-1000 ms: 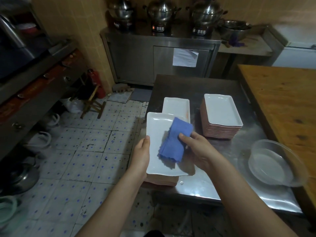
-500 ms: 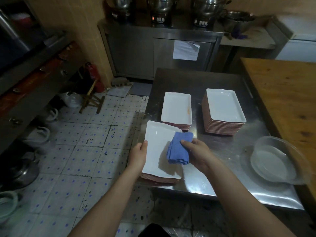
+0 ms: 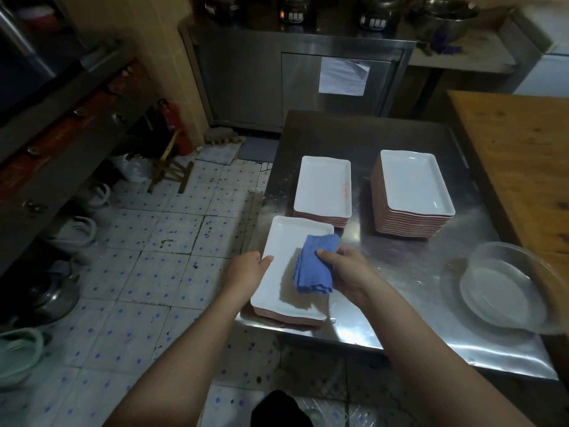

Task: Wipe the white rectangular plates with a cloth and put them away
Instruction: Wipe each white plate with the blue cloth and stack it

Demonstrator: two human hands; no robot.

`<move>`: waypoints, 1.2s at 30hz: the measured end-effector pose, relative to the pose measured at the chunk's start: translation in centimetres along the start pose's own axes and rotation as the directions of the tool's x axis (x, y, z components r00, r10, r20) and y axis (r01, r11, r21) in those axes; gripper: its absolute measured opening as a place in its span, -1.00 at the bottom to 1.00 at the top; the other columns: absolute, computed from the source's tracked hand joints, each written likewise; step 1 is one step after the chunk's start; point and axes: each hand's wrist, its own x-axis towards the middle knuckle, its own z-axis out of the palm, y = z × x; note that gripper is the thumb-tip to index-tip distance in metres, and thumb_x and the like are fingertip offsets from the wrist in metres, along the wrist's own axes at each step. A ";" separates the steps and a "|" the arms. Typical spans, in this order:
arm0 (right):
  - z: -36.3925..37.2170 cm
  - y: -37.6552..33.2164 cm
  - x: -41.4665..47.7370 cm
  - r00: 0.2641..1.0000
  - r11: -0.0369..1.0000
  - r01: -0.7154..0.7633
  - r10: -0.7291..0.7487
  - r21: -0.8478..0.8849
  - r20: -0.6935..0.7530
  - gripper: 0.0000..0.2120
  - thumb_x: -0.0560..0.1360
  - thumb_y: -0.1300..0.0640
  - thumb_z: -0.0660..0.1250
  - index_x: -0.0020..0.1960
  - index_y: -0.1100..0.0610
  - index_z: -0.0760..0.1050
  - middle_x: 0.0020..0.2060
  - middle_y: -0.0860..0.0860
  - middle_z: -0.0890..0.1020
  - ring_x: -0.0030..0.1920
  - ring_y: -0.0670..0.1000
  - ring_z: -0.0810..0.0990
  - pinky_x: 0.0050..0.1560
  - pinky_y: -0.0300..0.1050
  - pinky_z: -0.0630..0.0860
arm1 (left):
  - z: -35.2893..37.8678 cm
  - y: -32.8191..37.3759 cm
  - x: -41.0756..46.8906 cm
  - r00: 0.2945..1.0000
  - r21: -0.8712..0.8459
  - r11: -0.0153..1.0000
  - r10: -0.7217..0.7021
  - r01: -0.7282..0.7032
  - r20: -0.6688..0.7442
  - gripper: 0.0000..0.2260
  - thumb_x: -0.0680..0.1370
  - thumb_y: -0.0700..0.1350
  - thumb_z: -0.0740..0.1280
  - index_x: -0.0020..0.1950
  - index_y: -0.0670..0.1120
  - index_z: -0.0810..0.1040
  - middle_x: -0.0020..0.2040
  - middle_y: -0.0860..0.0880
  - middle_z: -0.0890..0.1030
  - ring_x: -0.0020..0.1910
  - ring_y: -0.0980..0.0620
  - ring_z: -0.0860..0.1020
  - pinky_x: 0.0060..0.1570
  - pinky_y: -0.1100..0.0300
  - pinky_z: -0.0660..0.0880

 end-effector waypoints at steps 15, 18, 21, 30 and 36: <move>-0.8 -2.1 3.4 0.984 0.983 0.173 -0.170 0.054 -0.044 -0.82 0.51 0.14 0.36 0.07 0.20 0.50 -0.05 0.14 0.66 -0.07 0.10 0.65 -0.15 -0.03 0.59 | -1.4 2.3 6.2 0.999 -0.222 0.975 0.008 -0.018 -0.045 -0.59 0.54 0.10 0.24 -0.41 -0.02 0.18 -0.47 0.02 0.26 -0.47 0.02 0.24 -0.42 0.18 0.11; -1.0 -3.8 5.2 0.971 0.978 0.208 -0.206 0.007 -0.122 -0.78 0.50 0.10 0.37 0.09 0.18 0.50 -0.05 0.13 0.65 -0.06 0.13 0.64 -0.09 0.01 0.59 | -1.6 4.6 9.7 0.997 -0.362 0.932 -0.039 0.014 -0.062 -0.74 0.54 0.04 0.26 -0.29 -0.03 0.32 -0.35 0.05 0.42 -0.35 0.07 0.39 -0.41 0.22 0.22; -1.3 -5.6 7.2 0.962 0.980 0.200 -0.201 -0.024 -0.187 -0.78 0.51 0.11 0.37 0.10 0.19 0.51 0.00 0.15 0.65 0.00 0.16 0.63 0.04 0.09 0.57 | -1.5 7.1 13.0 0.998 -0.416 0.908 -0.056 0.038 -0.032 -0.81 0.53 0.03 0.28 -0.17 -0.06 0.39 -0.27 0.02 0.47 -0.25 0.02 0.45 -0.33 0.20 0.29; -2.4 -8.7 12.6 0.944 0.987 0.162 -0.160 -0.018 -0.290 -0.86 0.49 0.12 0.40 -0.02 0.17 0.53 -0.04 0.15 0.65 -0.02 0.16 0.63 0.03 0.08 0.58 | 0.7 10.5 20.3 0.992 -0.261 0.964 -0.022 0.053 0.122 -0.69 0.50 0.02 0.36 0.05 -0.18 0.43 -0.02 -0.12 0.54 -0.02 -0.12 0.53 -0.20 0.16 0.36; -3.8 -9.1 13.7 0.923 0.990 0.138 -0.140 -0.033 -0.359 -0.90 0.49 0.12 0.39 -0.10 0.15 0.52 -0.06 0.16 0.65 -0.03 0.19 0.62 0.06 0.14 0.54 | 0.5 10.1 21.8 0.997 -0.151 0.987 0.058 -0.051 0.041 -0.70 0.54 -0.01 0.30 -0.32 -0.08 0.31 -0.33 0.00 0.43 -0.36 0.04 0.38 -0.44 0.18 0.22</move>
